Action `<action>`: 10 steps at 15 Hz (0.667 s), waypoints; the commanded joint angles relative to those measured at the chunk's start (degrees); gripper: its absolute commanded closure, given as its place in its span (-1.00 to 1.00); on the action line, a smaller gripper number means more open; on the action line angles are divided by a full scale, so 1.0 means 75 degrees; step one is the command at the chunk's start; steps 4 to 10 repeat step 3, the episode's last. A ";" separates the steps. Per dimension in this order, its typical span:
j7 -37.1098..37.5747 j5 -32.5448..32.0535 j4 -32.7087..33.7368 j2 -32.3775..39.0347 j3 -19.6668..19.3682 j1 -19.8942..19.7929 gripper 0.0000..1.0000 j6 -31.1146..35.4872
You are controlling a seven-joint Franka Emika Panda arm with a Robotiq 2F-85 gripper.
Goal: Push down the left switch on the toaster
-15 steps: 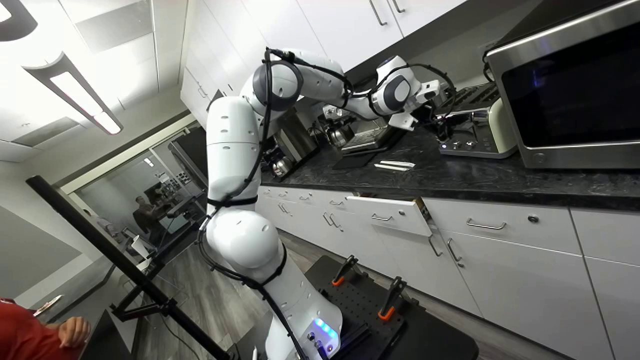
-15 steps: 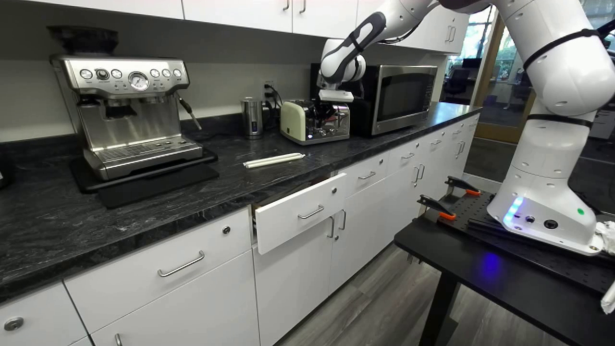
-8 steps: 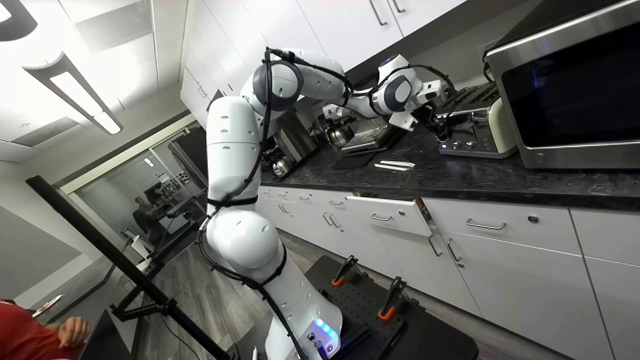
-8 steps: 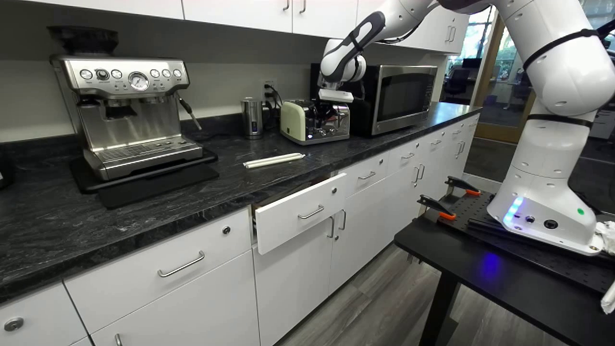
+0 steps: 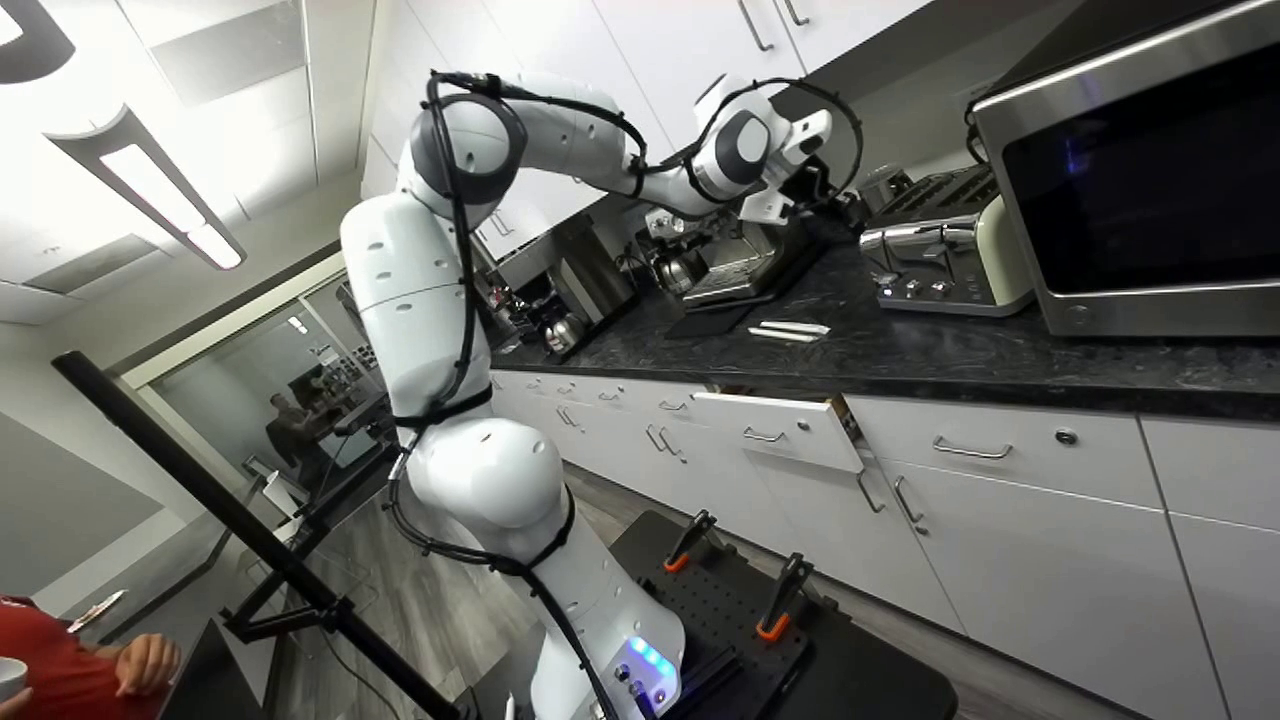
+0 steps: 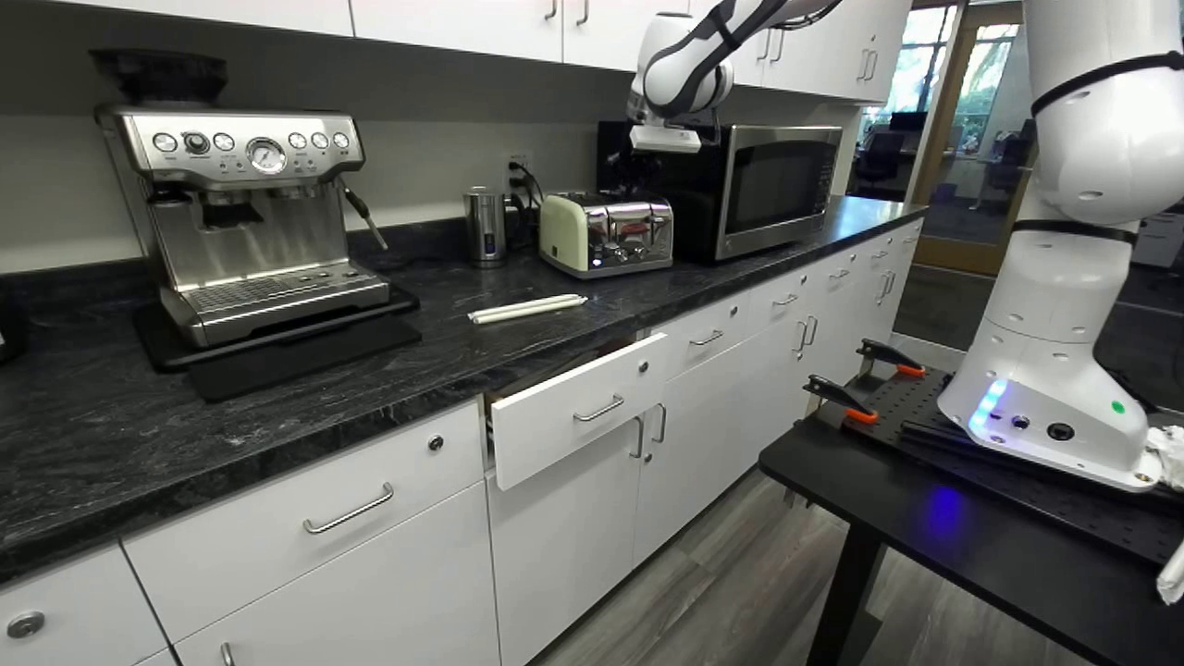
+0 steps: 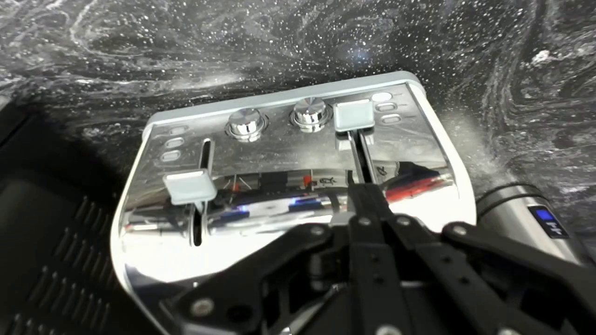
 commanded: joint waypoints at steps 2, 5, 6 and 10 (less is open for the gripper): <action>-0.0036 -0.0383 -0.1291 -0.1862 0.0458 -0.0082 0.99 -0.0341; -0.0026 -0.0412 -0.1375 -0.2063 0.0591 -0.0136 0.99 -0.0453; -0.0026 -0.0412 -0.1375 -0.2063 0.0591 -0.0136 0.99 -0.0453; -0.0026 -0.0412 -0.1375 -0.2063 0.0591 -0.0136 0.99 -0.0453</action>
